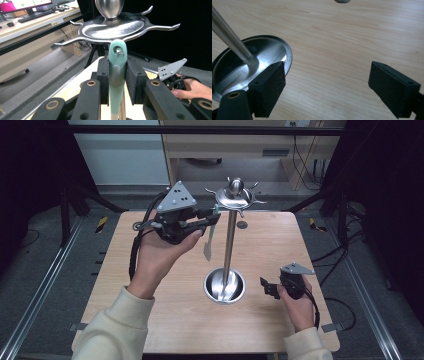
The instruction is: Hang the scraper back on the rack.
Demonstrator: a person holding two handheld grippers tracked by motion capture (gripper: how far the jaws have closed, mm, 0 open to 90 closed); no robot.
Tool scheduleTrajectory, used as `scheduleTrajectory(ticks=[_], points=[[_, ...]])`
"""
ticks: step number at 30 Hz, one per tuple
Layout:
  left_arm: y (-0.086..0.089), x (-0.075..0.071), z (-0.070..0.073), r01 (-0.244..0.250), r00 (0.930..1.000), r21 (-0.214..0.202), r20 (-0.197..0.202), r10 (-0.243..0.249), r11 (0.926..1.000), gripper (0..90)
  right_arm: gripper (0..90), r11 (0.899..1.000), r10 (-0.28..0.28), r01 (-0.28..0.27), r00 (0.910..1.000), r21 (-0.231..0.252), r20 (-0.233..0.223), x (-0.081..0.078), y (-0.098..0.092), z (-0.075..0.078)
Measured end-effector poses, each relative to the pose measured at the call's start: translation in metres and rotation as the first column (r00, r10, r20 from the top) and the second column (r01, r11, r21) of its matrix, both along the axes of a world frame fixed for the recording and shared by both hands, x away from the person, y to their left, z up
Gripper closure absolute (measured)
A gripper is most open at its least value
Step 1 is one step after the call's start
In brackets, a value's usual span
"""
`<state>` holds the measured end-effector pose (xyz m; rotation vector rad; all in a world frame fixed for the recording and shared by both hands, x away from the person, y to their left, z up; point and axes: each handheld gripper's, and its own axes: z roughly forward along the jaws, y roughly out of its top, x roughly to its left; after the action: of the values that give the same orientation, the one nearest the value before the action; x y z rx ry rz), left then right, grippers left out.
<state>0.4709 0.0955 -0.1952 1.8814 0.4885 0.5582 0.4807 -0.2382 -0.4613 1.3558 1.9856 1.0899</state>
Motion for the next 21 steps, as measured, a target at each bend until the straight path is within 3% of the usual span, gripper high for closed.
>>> scheduleTrajectory(ticks=[21], points=[[-0.0003,0.0004,-0.0011,0.000,0.9999,-0.012,-0.011,0.000,0.9999,72.3,14.2,1.000,0.004,-0.004,1.0000,-0.001,-0.003,0.0003,0.0003,-0.0003]])
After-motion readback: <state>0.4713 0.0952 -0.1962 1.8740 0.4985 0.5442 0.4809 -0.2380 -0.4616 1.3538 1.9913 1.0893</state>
